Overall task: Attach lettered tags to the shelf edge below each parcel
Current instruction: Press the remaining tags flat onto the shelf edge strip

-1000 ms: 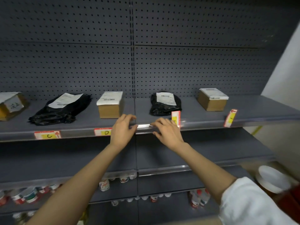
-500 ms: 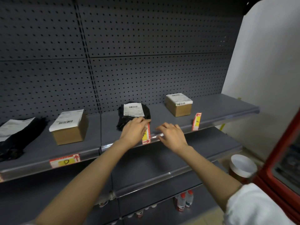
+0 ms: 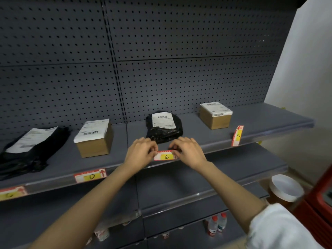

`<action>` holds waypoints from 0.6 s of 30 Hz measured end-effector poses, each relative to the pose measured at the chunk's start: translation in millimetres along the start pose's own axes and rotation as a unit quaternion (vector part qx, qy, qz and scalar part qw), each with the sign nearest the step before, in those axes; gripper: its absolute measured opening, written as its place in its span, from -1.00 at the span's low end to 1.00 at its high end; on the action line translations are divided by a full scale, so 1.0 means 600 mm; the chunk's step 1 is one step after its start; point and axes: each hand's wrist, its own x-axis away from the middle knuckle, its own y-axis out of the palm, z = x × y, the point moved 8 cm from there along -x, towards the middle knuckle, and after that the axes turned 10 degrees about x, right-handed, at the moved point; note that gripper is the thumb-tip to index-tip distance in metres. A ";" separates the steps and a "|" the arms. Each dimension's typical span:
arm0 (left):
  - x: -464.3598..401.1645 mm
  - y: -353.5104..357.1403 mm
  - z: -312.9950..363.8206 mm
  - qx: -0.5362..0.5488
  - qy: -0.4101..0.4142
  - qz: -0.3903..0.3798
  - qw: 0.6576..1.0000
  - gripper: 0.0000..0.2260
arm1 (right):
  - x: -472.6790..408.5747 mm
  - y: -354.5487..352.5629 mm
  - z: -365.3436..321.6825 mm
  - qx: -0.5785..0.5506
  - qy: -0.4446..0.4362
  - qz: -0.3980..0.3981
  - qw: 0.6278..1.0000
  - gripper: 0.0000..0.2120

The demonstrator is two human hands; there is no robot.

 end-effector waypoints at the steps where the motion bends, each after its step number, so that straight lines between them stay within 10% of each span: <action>1: 0.006 0.002 -0.004 -0.009 0.001 0.008 1.000 -0.93 | 0.000 0.002 -0.004 0.002 -0.006 0.006 1.000 -0.84; 18: 0.009 0.037 0.019 -0.059 0.021 0.052 0.997 -0.95 | 0.023 0.003 0.037 0.013 0.020 0.018 1.000 -0.88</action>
